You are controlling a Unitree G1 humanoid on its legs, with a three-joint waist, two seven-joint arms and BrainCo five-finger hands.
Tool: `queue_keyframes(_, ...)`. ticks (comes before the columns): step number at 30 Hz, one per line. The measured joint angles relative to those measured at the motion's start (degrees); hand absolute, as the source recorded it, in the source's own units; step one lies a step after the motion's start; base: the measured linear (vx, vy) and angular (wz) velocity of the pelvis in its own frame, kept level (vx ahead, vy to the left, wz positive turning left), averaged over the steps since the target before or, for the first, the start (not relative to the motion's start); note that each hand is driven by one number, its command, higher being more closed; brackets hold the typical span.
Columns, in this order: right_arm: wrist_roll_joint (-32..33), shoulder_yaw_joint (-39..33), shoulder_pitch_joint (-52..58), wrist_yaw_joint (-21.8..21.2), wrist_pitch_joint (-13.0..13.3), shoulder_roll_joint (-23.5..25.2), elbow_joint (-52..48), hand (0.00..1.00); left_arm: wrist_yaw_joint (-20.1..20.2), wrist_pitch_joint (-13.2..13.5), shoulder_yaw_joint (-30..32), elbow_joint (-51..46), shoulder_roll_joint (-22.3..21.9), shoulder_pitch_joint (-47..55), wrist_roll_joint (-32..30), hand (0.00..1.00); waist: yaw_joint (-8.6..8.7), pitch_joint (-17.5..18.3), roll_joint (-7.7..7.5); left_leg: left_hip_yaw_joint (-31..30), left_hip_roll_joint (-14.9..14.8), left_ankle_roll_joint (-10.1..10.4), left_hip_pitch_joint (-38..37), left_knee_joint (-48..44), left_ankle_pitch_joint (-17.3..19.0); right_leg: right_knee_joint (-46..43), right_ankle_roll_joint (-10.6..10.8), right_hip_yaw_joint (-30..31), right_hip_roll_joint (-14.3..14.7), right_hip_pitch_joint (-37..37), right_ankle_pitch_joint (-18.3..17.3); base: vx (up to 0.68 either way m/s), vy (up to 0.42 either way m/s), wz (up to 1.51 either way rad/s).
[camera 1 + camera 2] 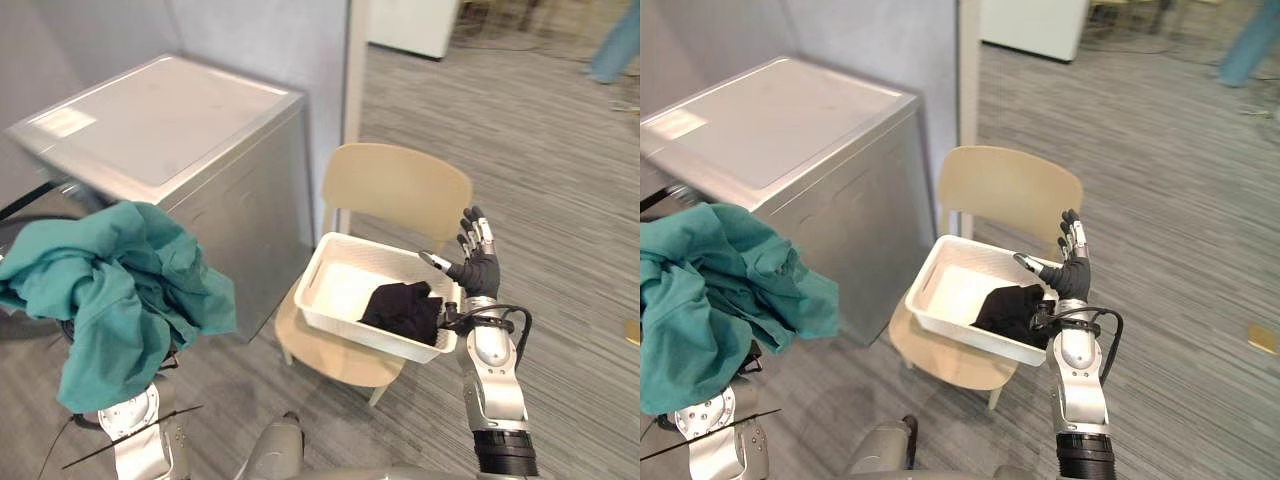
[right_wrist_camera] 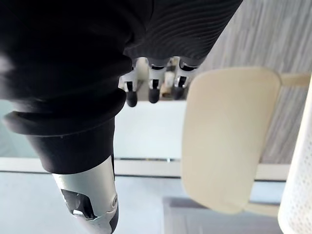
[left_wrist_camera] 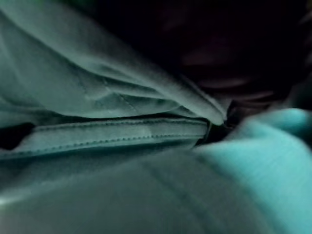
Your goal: Pick up the laundry basket with both hands and put the clothes into the washing machine.
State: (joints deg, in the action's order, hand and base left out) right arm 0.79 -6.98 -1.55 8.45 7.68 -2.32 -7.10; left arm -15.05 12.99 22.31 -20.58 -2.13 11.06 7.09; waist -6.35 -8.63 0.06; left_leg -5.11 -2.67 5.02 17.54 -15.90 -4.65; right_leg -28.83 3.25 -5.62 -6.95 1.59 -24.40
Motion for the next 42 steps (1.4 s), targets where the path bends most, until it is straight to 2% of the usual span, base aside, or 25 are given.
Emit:
queue_keyframes(1,0.7,-2.0,0.1,0.2,-0.2,-0.7,0.0,0.0,0.1,-0.2,-1.4,0.0,-0.1,0.1,0.0,1.0,1.67,0.0,0.62,4.5,-0.9,-3.1,-0.4,7.2,-6.5,0.8,-1.2,-5.2,-1.2,0.4,1.2,-0.3,-0.122,1.88)
queue_keyframes(2,0.9,-3.3,-0.1,0.3,-0.2,-0.7,0.0,0.0,0.1,-0.2,-1.7,-0.1,-0.2,0.1,0.0,1.0,2.34,0.0,0.74,9.2,-1.8,-3.4,0.3,6.3,-5.3,1.0,-1.9,-7.7,-1.1,0.6,1.7,-0.28,-0.096,1.84)
queue_keyframes(3,0.9,-5.1,-0.2,0.8,-0.2,-0.6,0.0,0.0,0.2,-0.3,-2.3,0.0,0.2,-0.2,0.1,1.0,2.82,0.1,1.4,16.2,-3.7,-4.5,1.1,0.1,-0.3,0.9,-2.5,-11.3,-1.4,0.5,2.1,-0.26,-0.081,1.39)
queue_keyframes(6,0.9,-7.5,1.1,1.5,-0.2,-0.5,-1.0,0.0,1.2,-0.3,-4.4,2.5,1.1,-0.5,0.0,1.0,4.49,0.0,1.14,22.9,-10.2,-6.9,0.1,-16.6,10.0,0.9,-3.0,-18.9,-3.5,-1.7,2.9,-0.2,-0.034,1.32)
queue_keyframes(10,0.6,-9.5,3.3,1.9,-0.1,-0.7,-2.7,0.0,2.5,-1.2,-9.8,6.1,1.4,-1.6,0.0,1.0,6.42,1.6,3.18,27.6,-19.7,-5.4,-5.5,-19.8,13.7,1.1,-0.7,-26.6,-5.8,-3.5,4.2,-0.1,0.141,1.13)
queue_keyframes(11,0.5,-10.5,4.3,2.4,-0.1,-0.7,-2.8,0.0,2.8,-1.3,-11.3,6.7,1.6,-2.5,0.0,1.0,7.06,1.9,3.63,30.3,-20.4,-3.2,-6.2,-17.8,13.5,1.0,0.2,-29.2,-7.1,-4.1,4.7,-0.03,0.359,1.77)
queue_keyframes(12,0.1,-12.6,5.8,3.0,-0.1,-0.5,-2.9,0.0,3.6,-1.5,-13.3,7.9,1.7,-4.1,0.0,1.0,7.9,2.2,4.09,31.6,-18.5,1.8,-6.2,-13.6,14.0,0.1,1.5,-33.2,-10.0,-4.9,5.3,0.0,0.338,1.77)
queue_keyframes(14,0.1,-14.0,7.4,3.1,-0.4,1.1,-3.1,0.0,3.9,-1.6,-13.6,8.9,2.2,-5.0,0.1,1.0,8.28,2.1,2.64,30.1,-13.9,-0.4,-5.5,-14.2,14.6,-3.3,3.0,-34.6,-14.8,-5.6,6.1,0.06,0.387,1.53)
queue_keyframes(15,-0.3,-14.0,8.6,2.9,-0.5,2.3,-3.4,0.0,3.9,-1.6,-13.4,10.1,2.5,-5.1,0.1,1.0,8.24,2.0,1.59,28.6,-10.4,-3.5,-5.3,-16.3,17.3,-10.1,1.0,-32.1,-19.2,-4.8,7.7,0.1,0.373,1.18)
queue_keyframes(16,-0.5,-13.9,8.7,2.8,-0.6,2.5,-3.4,0.0,3.9,-1.8,-13.2,10.7,2.4,-5.0,0.1,1.0,8.15,1.9,1.59,28.2,-8.9,-4.6,-5.6,-16.9,18.6,-13.5,-2.1,-29.3,-20.2,-3.5,9.6,0.15,0.539,1.07)
queue_keyframes(17,-0.9,-13.4,8.8,2.6,-0.8,3.4,-3.3,0.0,3.9,-2.6,-13.2,11.3,2.4,-4.8,0.1,1.0,8.22,1.9,1.55,26.1,-6.7,-6.2,-7.1,-16.4,20.7,-20.1,-7.1,-20.3,-20.6,0.5,16.1,0.12,0.387,0.69)
queue_keyframes(19,-0.9,-13.2,9.0,2.4,-0.8,5.0,-3.4,0.0,3.9,-2.7,-13.3,11.3,3.2,-4.8,0.0,1.0,8.8,1.9,1.76,23.0,-5.1,-7.7,-8.6,-14.5,21.4,-27.1,-0.1,-10.3,-16.2,5.4,13.4,0.16,0.294,0.91)
queue_keyframes(20,-0.9,-13.1,10.2,2.3,-0.7,6.0,-4.1,0.0,3.9,-2.7,-13.9,11.3,4.1,-5.1,0.0,1.0,9.12,2.1,1.12,20.8,-3.4,-8.6,-10.2,-11.7,20.9,-29.2,0.8,-7.8,-12.1,8.4,10.9,0.27,0.271,1.31)
queue_keyframes(24,-0.1,-12.1,15.3,1.3,-0.1,6.0,-10.7,0.0,5.0,-2.7,-19.6,11.3,5.8,-6.9,0.0,1.0,10.4,2.0,-0.11,13.3,0.7,-9.1,-14.4,-7.6,19.4,-18.8,-0.3,-6.7,-3.8,15.6,7.3,0.3,0.135,1.31)
queue_keyframes(26,1.1,-11.5,16.0,1.4,1.0,5.9,-13.1,0.0,5.2,-2.7,-22.2,11.2,5.8,-8.8,0.0,1.0,10.39,2.0,-0.07,11.7,0.7,-8.4,-15.4,-8.1,19.9,-7.4,-0.5,-7.4,-3.3,17.9,7.8,0.35,0.061,0.96)
queue_keyframes(28,1.4,-8.5,15.3,1.4,1.3,5.8,-13.6,0.0,5.2,-2.7,-22.2,10.9,5.8,-10.2,0.0,1.0,10.2,2.1,-0.86,13.1,-0.2,-5.5,-17.8,-7.5,21.7,6.6,-3.1,-13.9,-4.4,18.4,13.3,0.36,-0.002,0.56)
queue_keyframes(30,1.7,-6.6,15.2,1.3,1.4,5.6,-13.7,0.0,5.1,-2.7,-21.5,10.8,6.3,-9.1,-0.1,1.0,9.44,2.8,-2.01,13.7,-0.5,-3.1,-21.9,-5.1,24.0,8.1,-4.7,-17.0,-4.9,17.4,14.9,0.42,-0.128,0.15)
queue_keyframes(31,2.1,-6.2,15.3,1.1,1.4,4.5,-13.7,0.0,5.5,-2.7,-21.7,10.7,5.9,-8.1,-0.1,1.0,9.68,3.0,-0.84,15.3,-2.6,-1.3,-25.7,-4.4,25.6,5.4,-5.1,-16.5,-3.9,16.1,15.6,0.64,-0.223,0.4)
queue_keyframes(33,2.9,-6.4,15.1,0.4,1.4,3.0,-14.1,0.0,6.6,-2.7,-21.9,10.6,4.9,-7.7,-0.4,1.0,11.26,3.1,-0.13,15.5,-5.9,0.2,-22.6,-17.2,26.1,3.7,-4.0,-17.5,-2.4,14.2,17.0,0.54,-0.231,0.47)
queue_keyframes(34,3.3,-6.2,15.1,0.3,1.4,1.6,-14.1,0.0,7.0,-2.7,-21.9,10.6,3.2,-7.0,-0.2,1.0,10.96,2.9,2.3,15.7,-10.8,2.2,-17.1,-31.5,22.1,3.2,-4.5,-17.6,0.3,12.4,17.4,0.45,-0.226,-0.26)
queue_keyframes(35,3.9,-5.9,14.8,0.3,1.4,0.8,-14.5,0.0,7.3,-2.7,-21.6,10.5,1.7,-6.2,0.0,1.0,9.69,3.0,4.32,15.4,-15.0,1.3,-12.6,-42.1,13.4,3.5,-5.9,-15.4,3.8,10.8,16.7,0.48,-0.192,-0.81)
queue_keyframes(36,4.6,-5.4,14.8,0.3,1.4,0.9,-15.3,0.0,7.3,-2.7,-21.7,10.5,1.4,-5.7,0.0,1.0,8.93,3.0,4.95,14.8,-17.1,2.0,-9.9,-48.1,9.1,4.2,-7.4,-13.8,5.5,9.5,16.2,0.53,-0.056,-1.05)
queue_keyframes(37,5.2,-5.2,14.9,0.4,1.4,1.0,-15.7,0.0,7.3,-2.8,-21.8,10.5,1.5,-5.6,0.0,1.0,8.67,3.2,5.25,14.6,-18.0,1.8,-8.4,-50.7,9.4,4.8,-8.3,-12.9,6.5,8.8,16.1,0.54,-0.037,-1.06)
queue_keyframes(39,6.0,-3.7,14.8,0.2,1.5,2.6,-15.9,0.0,7.5,-2.8,-21.6,10.5,2.3,-5.4,0.0,1.0,8.55,2.8,3.66,17.6,-19.5,-2.4,-6.1,-51.6,13.1,8.7,-8.5,-6.9,8.7,4.3,16.2,0.56,-0.037,-1.17)
queue_keyframes(42,6.6,-0.4,14.0,-0.1,2.4,3.1,-14.3,0.0,8.0,-3.0,-19.4,10.5,2.5,-3.8,0.1,1.0,8.45,2.2,2.27,18.2,-19.1,-3.2,-6.0,-40.5,18.3,12.5,-8.2,1.4,10.4,-0.9,16.5,0.48,0.077,-1.6)
